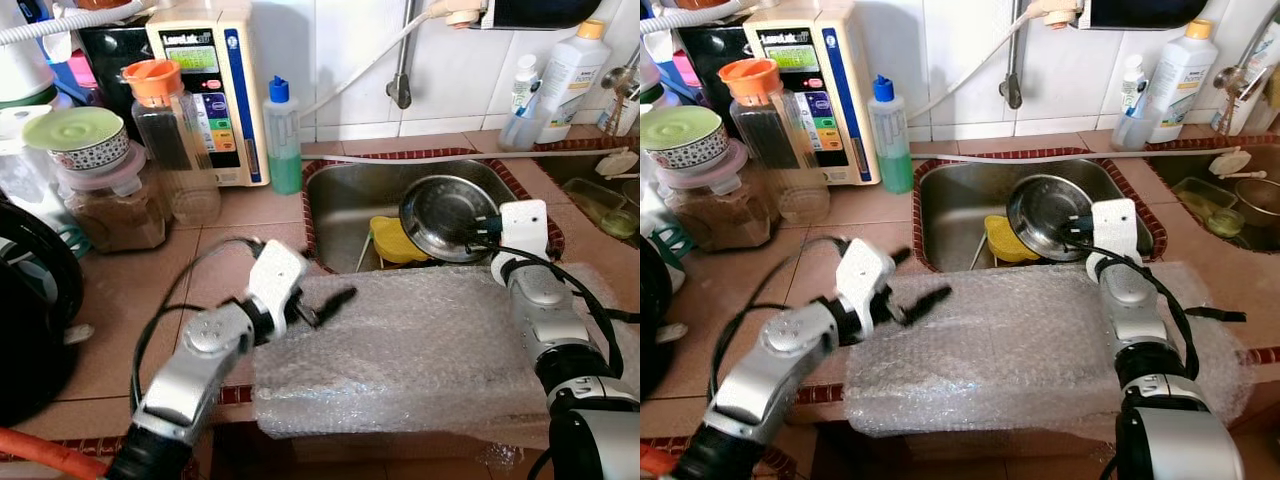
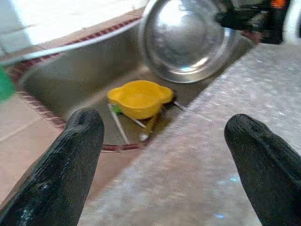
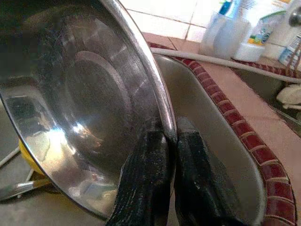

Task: Kitchen organization

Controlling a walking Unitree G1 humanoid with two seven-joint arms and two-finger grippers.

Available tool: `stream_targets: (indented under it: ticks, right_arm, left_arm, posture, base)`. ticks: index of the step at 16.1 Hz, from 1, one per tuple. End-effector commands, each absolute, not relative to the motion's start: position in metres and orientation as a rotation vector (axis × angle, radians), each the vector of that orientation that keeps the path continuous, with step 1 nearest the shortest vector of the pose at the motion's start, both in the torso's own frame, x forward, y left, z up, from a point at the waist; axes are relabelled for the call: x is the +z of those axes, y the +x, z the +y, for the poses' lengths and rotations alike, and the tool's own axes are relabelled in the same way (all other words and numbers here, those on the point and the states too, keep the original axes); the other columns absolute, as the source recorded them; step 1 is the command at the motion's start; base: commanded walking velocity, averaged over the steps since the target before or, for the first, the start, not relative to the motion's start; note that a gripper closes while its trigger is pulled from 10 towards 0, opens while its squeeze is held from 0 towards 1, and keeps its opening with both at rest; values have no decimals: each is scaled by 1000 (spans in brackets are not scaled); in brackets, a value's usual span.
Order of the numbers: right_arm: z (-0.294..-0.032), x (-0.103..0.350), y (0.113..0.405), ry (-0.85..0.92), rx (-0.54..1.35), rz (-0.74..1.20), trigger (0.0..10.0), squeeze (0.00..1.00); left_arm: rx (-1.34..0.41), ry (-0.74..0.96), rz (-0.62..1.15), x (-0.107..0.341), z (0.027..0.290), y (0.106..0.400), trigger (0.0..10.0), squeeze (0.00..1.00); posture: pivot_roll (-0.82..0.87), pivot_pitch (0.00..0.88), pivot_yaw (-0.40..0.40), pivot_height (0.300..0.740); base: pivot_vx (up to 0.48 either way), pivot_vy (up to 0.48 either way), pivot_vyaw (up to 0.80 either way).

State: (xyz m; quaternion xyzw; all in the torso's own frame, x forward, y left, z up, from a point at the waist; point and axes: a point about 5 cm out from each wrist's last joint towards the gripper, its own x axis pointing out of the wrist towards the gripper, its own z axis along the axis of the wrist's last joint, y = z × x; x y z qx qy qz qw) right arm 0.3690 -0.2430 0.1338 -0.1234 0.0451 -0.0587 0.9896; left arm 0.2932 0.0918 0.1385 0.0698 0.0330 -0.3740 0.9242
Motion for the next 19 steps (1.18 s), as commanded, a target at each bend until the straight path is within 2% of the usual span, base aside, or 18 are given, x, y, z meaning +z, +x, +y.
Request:
stream_targets:
  ticks: [1,8,9,11,12,13,14,19]
  right_arm:
    - [-246,133,369,-221,-124,97,10000,0]
    - [-247,128,370,-190,-122,155,10000,0]
    - [-245,127,371,-183,-113,155,10000,1000]
    - [-244,126,371,-163,-121,159,10000,1000]
    - [-243,125,371,-162,-121,161,10000,1000]
    - [-243,124,371,-158,-122,168,10000,1000]
    - [-245,124,370,-151,-131,175,10000,1000]
    - [-248,124,370,-135,-144,177,10000,1000]
  left_arm:
    - [-719,132,65,139,97,298,10000,1000]
    - [-715,158,61,138,98,299,10000,1000]
    - [-710,159,61,138,99,299,10000,1000]
    - [-709,166,61,138,99,299,10000,1000]
    - [-709,172,60,138,99,300,10000,808]
    - [-707,181,59,138,99,300,10000,467]
    - [-706,185,59,138,99,301,10000,0]
    - [-707,187,60,137,99,300,10000,0]
  posture:
    - [-239,30,76,740]
    - [-229,21,70,740]
    - [-228,20,69,740]
    - [-228,17,71,740]
    - [-231,17,72,740]
    - [-231,17,72,740]
    - [-231,17,73,740]
    - [-230,19,74,740]
  base:
    - [0,0,0]
    - [0,0,0]
    - [0,0,0]
    - [0,0,0]
    - [0,0,0]
    - [0,0,0]
    - [0,0,0]
    - [0,0,0]
